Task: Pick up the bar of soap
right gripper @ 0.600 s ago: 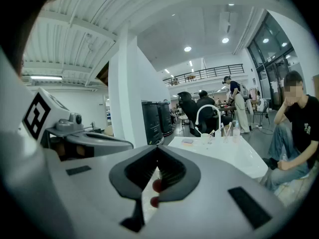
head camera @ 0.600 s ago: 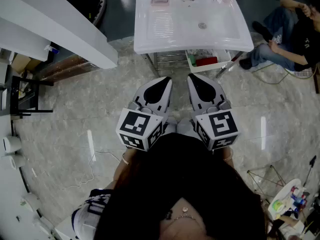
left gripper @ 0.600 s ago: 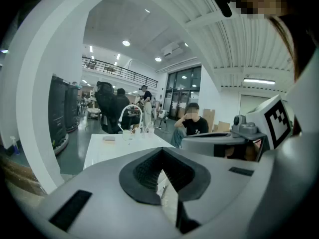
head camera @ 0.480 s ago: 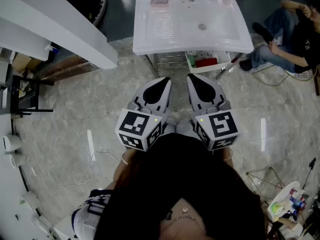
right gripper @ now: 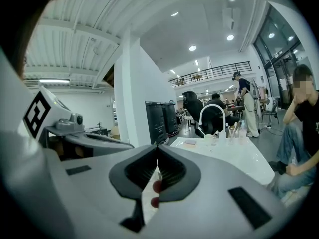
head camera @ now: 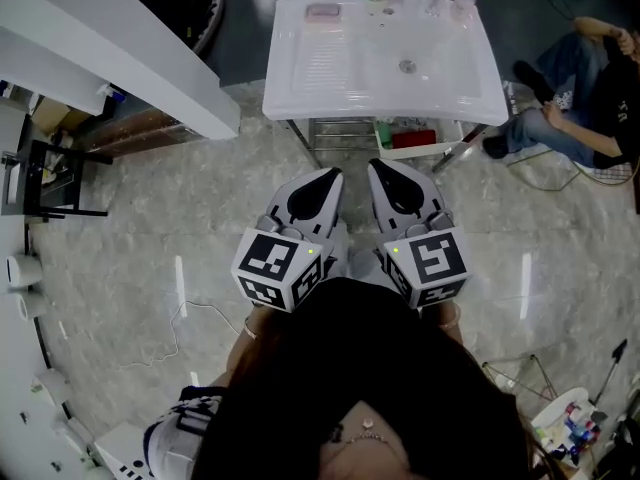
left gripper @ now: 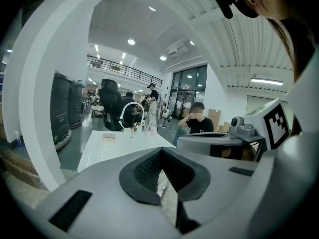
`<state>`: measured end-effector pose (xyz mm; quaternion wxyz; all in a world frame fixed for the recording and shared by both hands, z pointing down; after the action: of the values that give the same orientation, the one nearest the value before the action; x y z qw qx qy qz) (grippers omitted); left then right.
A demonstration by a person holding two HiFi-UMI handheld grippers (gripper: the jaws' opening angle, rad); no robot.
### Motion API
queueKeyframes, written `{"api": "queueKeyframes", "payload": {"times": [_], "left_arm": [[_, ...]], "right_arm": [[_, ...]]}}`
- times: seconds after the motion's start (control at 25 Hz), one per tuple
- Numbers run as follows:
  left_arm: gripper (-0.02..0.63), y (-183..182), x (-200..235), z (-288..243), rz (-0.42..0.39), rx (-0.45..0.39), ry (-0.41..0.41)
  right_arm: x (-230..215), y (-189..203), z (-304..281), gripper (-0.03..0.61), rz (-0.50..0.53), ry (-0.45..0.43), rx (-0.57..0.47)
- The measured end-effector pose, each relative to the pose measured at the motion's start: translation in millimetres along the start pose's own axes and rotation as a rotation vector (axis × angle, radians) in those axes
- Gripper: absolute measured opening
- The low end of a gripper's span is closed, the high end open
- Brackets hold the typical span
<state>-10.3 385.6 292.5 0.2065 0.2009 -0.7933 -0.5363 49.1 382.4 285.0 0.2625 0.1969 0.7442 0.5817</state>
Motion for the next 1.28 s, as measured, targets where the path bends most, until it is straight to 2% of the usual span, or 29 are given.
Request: {"api": "queueKeyframes", "payload": {"times": [0.24, 0.56, 0.92, 1.28], "left_arm": [[0.006, -3, 14, -24, 0.005, 0.019, -0.011], [0.006, -23, 42, -76, -0.007, 0.025, 0.034], [0.006, -50, 103, -120, 0.005, 0.016, 0.046], [0.006, -67, 166, -149, 0.027, -0.004, 0.022]], "right_arm": [[-22, 5, -17, 0.008, -0.021, 0.008, 0.017], [-57, 0, -60, 0.008, -0.011, 0.037, 0.045], [-85, -30, -129, 0.008, -0.001, 0.057, 0.062], [-102, -41, -191, 0.008, 0.022, 0.061, 0.095]]}}
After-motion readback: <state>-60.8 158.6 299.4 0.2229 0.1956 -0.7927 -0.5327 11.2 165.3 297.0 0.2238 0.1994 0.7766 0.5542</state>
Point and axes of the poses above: the fingertips, and each gripper's own axes: z backward along the fingers, x to its left, y out of its underside, the point moved 1 cm from there along z, backward along the fingers, and after that the axes turned 11 degrees about -y, right-handed, at the moved point
